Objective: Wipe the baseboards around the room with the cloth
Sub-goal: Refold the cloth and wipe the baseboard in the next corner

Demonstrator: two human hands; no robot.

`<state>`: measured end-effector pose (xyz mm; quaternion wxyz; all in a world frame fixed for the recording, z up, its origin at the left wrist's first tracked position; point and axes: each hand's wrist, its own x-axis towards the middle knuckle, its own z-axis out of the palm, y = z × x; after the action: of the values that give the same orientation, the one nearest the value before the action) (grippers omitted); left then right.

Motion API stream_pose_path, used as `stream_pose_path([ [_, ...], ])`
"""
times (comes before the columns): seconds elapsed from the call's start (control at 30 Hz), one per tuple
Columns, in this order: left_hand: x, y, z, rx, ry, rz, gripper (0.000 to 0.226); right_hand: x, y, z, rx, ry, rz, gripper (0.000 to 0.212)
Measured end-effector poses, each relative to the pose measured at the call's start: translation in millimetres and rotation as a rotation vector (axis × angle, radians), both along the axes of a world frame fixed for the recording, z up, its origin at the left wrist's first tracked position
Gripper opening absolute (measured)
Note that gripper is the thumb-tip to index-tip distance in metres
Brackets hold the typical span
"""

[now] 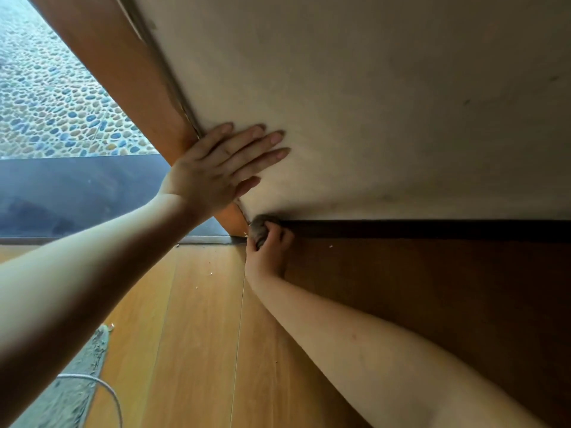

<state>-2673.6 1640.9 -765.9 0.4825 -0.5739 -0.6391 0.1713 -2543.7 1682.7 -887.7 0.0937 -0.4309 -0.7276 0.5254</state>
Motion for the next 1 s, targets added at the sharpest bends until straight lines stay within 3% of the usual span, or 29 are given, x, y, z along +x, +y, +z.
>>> stream_pose_path([
  [0.1, -2, 0, -1, -0.024, 0.056, 0.032, 0.065, -9, -4, 2, -0.067, -0.022, 0.089, 0.042],
  [0.27, -1, -1, -8, -0.003, 0.065, 0.052, 0.067, 33, 20, -13, -0.044, 0.098, 0.382, 0.040],
  [0.5, -3, -2, -16, 0.039, 0.098, 0.089, 0.067, 103, 91, -42, 0.111, -0.004, -0.083, 0.047],
  [0.67, -5, 0, -24, 0.078, 0.087, 0.099, 0.069, 108, 142, -52, 0.007, -0.062, -0.405, 0.061],
  [0.8, -5, -1, -29, 0.054, 0.088, 0.136, 0.075, 87, 135, -58, -0.047, -0.105, -0.469, 0.071],
  [1.0, -2, -2, -22, -0.006, 0.128, 0.172, 0.089, 46, 88, -49, -0.091, -0.134, -0.520, 0.068],
])
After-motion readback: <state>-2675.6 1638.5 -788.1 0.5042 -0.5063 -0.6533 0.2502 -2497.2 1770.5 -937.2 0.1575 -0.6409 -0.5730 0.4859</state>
